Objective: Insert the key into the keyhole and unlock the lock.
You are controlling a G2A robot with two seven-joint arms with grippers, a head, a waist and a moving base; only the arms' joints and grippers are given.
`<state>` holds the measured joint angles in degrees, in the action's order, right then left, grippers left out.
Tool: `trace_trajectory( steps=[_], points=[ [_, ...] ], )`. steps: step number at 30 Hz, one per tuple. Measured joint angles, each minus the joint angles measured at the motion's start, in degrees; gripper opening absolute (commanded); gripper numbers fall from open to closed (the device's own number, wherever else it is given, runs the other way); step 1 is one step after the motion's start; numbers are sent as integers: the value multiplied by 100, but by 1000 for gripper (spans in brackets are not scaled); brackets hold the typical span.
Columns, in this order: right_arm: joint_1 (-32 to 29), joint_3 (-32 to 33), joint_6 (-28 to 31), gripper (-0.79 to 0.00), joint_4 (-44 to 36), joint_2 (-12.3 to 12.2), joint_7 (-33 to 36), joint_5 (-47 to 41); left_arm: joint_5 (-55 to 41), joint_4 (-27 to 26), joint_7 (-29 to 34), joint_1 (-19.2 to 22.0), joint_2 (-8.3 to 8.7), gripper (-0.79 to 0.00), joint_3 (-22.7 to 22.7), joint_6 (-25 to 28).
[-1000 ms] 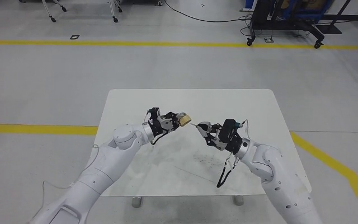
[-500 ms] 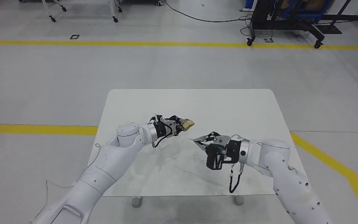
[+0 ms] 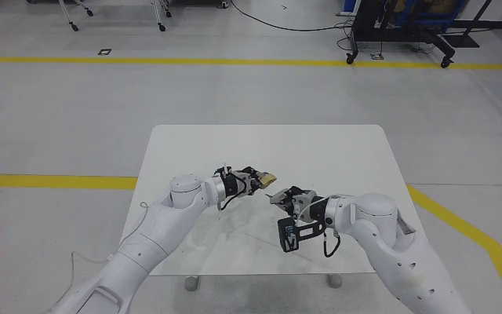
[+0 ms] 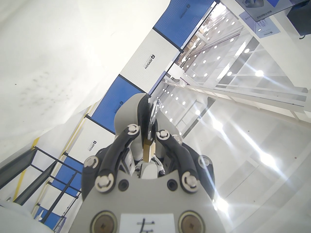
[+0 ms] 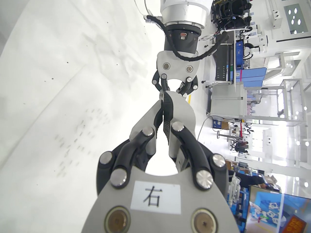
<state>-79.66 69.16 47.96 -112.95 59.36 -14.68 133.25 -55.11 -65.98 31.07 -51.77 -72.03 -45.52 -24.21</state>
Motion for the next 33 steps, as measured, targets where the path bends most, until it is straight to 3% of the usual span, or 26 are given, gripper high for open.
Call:
trace_trajectory(
  steps=[11,33],
  points=[
    [90,-131,199,-785,-171,-125,169,924,73,1,69,31,-65,-785,1,-333],
    [239,-459,278,-785,-169,-152,654,1023,417,-80,135,-82,-94,-785,-147,-534]
  ],
)
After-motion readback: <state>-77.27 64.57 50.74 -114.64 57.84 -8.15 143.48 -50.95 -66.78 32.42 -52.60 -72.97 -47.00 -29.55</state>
